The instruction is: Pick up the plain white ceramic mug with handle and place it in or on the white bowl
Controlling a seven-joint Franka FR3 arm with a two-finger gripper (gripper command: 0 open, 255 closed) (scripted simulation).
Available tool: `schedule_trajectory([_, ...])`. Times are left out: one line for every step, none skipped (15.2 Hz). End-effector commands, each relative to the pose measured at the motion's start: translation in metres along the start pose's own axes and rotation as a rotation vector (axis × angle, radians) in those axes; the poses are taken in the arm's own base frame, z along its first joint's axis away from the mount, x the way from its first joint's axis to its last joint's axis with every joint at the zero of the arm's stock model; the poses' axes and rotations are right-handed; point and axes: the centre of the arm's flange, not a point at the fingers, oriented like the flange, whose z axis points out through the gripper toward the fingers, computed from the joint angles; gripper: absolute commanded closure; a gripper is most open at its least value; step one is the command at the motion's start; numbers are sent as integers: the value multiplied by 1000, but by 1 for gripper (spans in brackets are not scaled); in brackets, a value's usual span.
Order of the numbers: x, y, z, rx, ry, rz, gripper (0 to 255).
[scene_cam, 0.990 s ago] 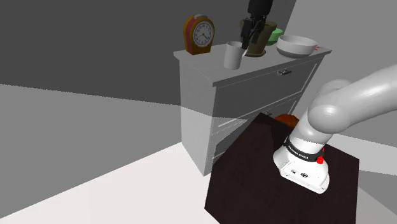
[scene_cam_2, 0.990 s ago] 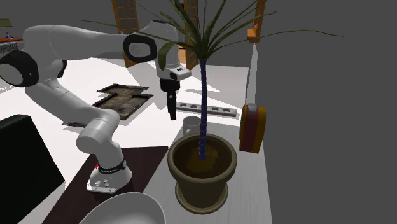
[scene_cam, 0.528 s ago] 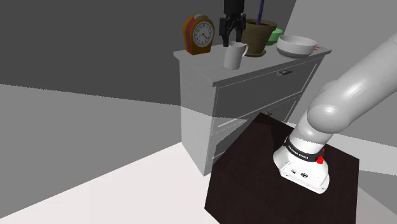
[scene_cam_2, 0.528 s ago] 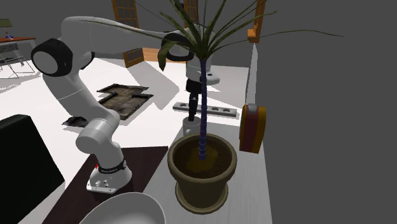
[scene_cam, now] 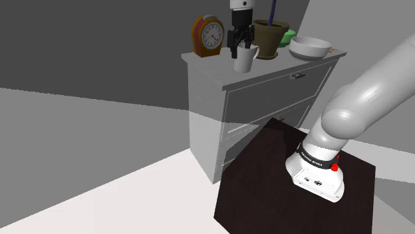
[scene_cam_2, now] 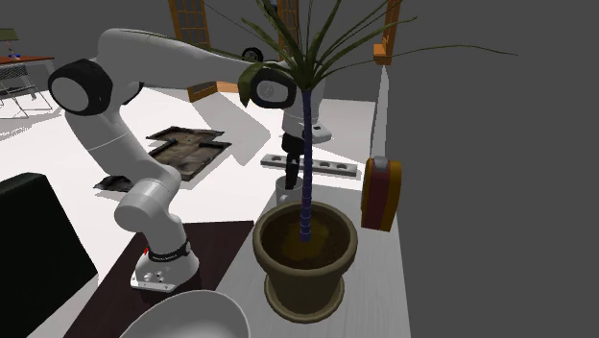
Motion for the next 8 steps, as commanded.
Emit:
schedule_trajectory([0,0,1,0,0,0,0])
schedule_trajectory([0,0,1,0,0,0,0])
schedule_trajectory([0,0,1,0,0,0,0])
schedule_trajectory([0,0,1,0,0,0,0])
schedule_trajectory([0,0,1,0,0,0,0])
schedule_trajectory([0,0,1,0,0,0,0])
schedule_trajectory([0,0,1,0,0,0,255])
schedule_trajectory([0,0,1,0,0,0,255])
